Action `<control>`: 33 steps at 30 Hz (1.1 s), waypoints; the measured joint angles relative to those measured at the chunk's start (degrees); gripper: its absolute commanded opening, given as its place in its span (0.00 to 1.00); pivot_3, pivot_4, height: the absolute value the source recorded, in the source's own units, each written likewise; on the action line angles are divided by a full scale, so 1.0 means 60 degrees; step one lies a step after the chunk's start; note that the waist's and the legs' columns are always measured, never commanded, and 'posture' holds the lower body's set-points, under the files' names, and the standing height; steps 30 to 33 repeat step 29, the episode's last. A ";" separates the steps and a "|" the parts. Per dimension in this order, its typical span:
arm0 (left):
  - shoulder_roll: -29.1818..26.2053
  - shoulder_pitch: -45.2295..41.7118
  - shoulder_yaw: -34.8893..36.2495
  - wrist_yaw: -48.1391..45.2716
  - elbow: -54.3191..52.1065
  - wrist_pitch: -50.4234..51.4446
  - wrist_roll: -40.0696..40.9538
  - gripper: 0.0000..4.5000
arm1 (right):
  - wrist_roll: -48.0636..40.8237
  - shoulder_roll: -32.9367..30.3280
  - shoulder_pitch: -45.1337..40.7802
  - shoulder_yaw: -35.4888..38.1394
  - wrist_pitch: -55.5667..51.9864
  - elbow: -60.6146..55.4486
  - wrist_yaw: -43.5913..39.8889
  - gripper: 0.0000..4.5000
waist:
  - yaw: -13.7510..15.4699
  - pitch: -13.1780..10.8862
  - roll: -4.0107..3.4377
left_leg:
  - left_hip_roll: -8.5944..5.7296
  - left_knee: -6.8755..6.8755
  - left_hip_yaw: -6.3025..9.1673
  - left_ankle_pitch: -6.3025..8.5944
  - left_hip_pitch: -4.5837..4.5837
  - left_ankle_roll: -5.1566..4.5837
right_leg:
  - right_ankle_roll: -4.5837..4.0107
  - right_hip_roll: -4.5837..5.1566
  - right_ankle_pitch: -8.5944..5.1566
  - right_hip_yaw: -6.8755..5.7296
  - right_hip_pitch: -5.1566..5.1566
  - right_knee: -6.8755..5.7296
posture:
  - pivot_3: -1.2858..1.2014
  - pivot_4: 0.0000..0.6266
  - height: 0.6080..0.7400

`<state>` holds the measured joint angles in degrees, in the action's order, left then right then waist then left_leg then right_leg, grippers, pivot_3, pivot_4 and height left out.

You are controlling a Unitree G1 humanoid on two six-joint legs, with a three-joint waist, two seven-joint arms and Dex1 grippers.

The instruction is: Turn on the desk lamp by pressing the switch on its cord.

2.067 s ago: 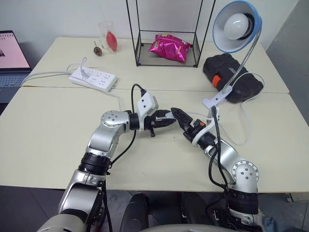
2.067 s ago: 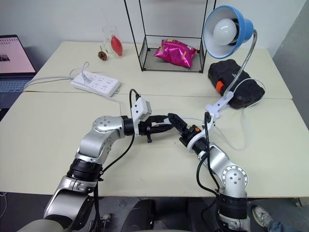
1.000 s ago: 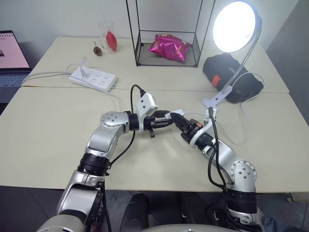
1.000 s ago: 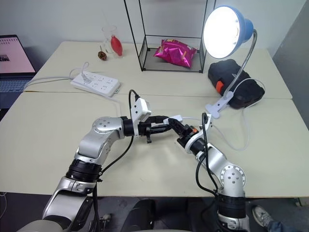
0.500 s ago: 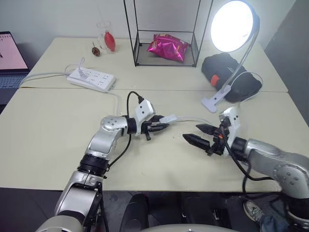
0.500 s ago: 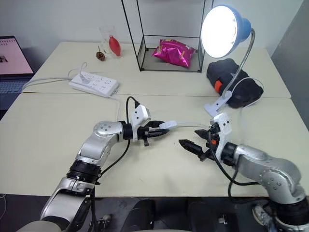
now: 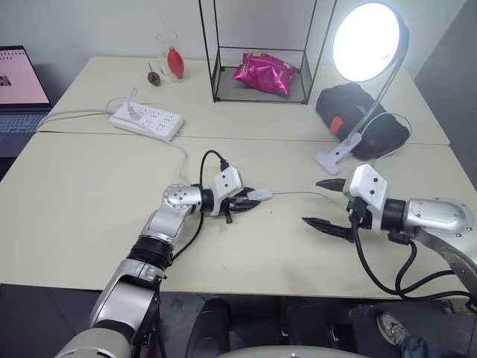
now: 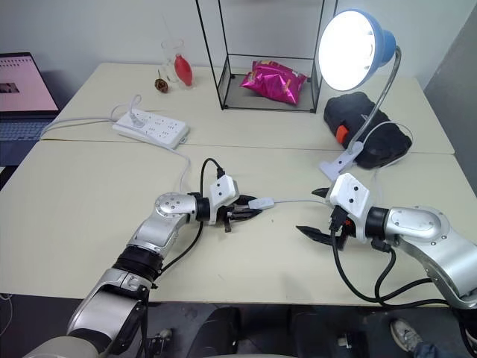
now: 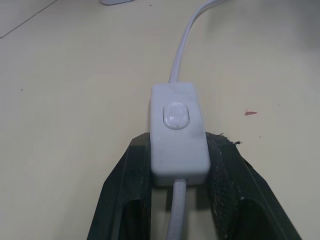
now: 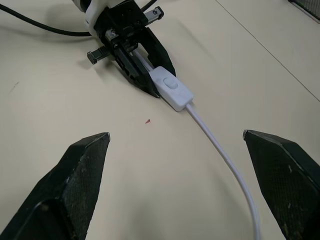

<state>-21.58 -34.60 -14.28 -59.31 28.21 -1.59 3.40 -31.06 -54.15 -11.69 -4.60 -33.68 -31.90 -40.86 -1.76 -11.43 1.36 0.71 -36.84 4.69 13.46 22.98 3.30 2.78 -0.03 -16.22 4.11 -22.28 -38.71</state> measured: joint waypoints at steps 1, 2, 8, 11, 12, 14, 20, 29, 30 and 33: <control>-0.0001 -0.0036 0.0002 0.0033 0.0039 -0.0048 -0.0056 0.53 | 0.0136 0.0068 0.0011 -0.0032 0.0105 0.0073 -0.0087 1.00 | 0.0000 0.0000 0.0000 | 0.0000 -0.0003 0.0000 0.0000 -0.0001 0.0000 | 0.0001 0.0000 0.0001 0.0000 0.0001 -0.0002 | 0.52 0.24 1.00; -0.0006 -0.0052 0.0008 0.0044 0.0046 -0.0057 -0.0086 0.57 | 0.0235 0.0098 0.0011 -0.0058 0.0172 0.0139 -0.0165 1.00 | -0.0001 0.0000 0.0000 | 0.0000 -0.0004 -0.0001 0.0000 -0.0001 0.0000 | 0.0002 0.0000 0.0001 0.0001 0.0001 -0.0003 | 0.52 0.24 1.00; -0.0164 0.0251 0.0146 -0.0015 -0.0567 0.0155 0.0060 0.80 | 0.0814 0.0203 -0.0067 -0.0176 0.0697 0.0808 -0.0904 1.00 | -0.0007 -0.0001 0.0000 | 0.0001 0.0003 0.0000 0.0000 0.0001 0.0000 | 0.0001 0.0000 0.0001 0.0000 -0.0003 -0.0002 | 0.52 0.24 1.00; -0.0398 0.0761 0.0619 0.0129 -0.1996 0.0869 0.0559 0.80 | 0.0874 0.0276 -0.0182 -0.0174 0.0882 0.1123 -0.1268 1.00 | -0.0025 -0.0004 0.0003 | 0.0008 0.0007 0.0005 0.0001 0.0001 0.0001 | -0.0001 0.0000 0.0001 -0.0003 -0.0006 -0.0011 | 0.52 0.24 1.00; -0.0545 0.0892 0.0862 0.0292 -0.2575 0.1156 0.0679 0.80 | 0.0867 0.0292 -0.0229 -0.0167 0.0937 0.1200 -0.1394 1.00 | -0.0026 -0.0005 0.0003 | 0.0009 0.0007 0.0007 0.0001 0.0001 0.0001 | -0.0001 0.0000 0.0001 -0.0004 -0.0007 -0.0014 | 0.52 0.24 1.00; -0.0906 0.1016 0.1416 0.0634 -0.3681 0.1779 0.0964 0.80 | 0.0860 0.0286 -0.0237 -0.0089 0.1017 0.1313 -0.1676 1.00 | -0.0013 -0.0005 0.0003 | 0.0008 0.0005 0.0010 0.0001 -0.0003 0.0001 | -0.0002 0.0000 0.0000 -0.0005 -0.0006 -0.0021 | 0.52 0.24 1.00; -0.2610 0.2562 0.2999 0.1274 -0.6282 0.3834 0.1399 0.80 | 0.0865 0.0262 -0.0227 0.0597 0.1748 0.1977 -0.2342 1.00 | -0.0066 -0.0007 0.0002 | 0.0011 0.0005 -0.0002 0.0001 -0.0014 0.0001 | -0.0007 0.0006 -0.0004 -0.0001 -0.0003 -0.0021 | 0.52 0.24 1.00; -0.3596 0.4346 0.4974 0.1322 -0.7819 0.5276 0.2735 0.80 | 0.0855 0.0282 -0.0274 0.0966 0.2225 0.2495 -0.3065 1.00 | 0.0019 -0.0014 0.0011 | 0.0010 0.0000 -0.0003 0.0001 -0.0012 0.0002 | -0.0016 0.0022 -0.0009 -0.0005 0.0000 -0.0022 | 0.52 0.24 1.00; -0.3596 0.4346 0.4974 0.1322 -0.7819 0.5276 0.2735 0.80 | 0.0855 0.0282 -0.0274 0.0966 0.2225 0.2495 -0.3065 1.00 | 0.0019 -0.0014 0.0011 | 0.0010 0.0000 -0.0003 0.0001 -0.0012 0.0002 | -0.0016 0.0022 -0.0009 -0.0005 0.0000 -0.0022 | 0.52 0.24 1.00; -0.3596 0.4346 0.4974 0.1322 -0.7819 0.5276 0.2735 0.80 | 0.0855 0.0282 -0.0274 0.0966 0.2225 0.2495 -0.3065 1.00 | 0.0019 -0.0014 0.0011 | 0.0010 0.0000 -0.0003 0.0001 -0.0012 0.0002 | -0.0016 0.0022 -0.0009 -0.0005 0.0000 -0.0022 | 0.52 0.24 1.00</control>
